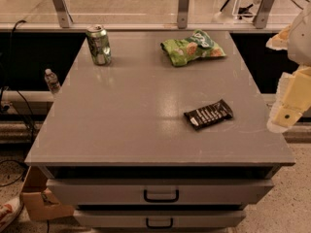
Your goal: Move green rice chip bag near rxbar chocolate
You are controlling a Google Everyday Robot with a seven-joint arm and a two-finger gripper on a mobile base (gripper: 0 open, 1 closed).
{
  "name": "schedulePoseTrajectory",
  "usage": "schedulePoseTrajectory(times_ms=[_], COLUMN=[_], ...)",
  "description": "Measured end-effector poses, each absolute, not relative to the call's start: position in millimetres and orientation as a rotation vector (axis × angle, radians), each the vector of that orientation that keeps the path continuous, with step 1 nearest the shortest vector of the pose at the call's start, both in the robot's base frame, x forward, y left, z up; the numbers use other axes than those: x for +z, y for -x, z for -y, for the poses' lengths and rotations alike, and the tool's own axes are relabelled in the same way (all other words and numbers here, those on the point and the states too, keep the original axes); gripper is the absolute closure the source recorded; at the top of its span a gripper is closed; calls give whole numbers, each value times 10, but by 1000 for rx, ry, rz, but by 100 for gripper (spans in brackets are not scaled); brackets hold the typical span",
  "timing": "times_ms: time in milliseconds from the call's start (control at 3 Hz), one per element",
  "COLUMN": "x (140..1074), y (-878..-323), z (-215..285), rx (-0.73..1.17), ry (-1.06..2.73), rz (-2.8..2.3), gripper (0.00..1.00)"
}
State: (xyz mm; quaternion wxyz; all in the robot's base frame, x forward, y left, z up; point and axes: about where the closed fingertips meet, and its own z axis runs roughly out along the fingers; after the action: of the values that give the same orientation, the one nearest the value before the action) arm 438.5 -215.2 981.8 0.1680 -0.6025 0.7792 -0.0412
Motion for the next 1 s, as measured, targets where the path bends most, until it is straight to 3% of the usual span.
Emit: schedulePoseTrajectory(times_ms=[667,1000], x=[9854,9853], y=[-4593,-5058], z=[2141,2140], rx=[-177,-268], ry=[1761,1905], rz=[-2176,-2085], gripper=[0,0])
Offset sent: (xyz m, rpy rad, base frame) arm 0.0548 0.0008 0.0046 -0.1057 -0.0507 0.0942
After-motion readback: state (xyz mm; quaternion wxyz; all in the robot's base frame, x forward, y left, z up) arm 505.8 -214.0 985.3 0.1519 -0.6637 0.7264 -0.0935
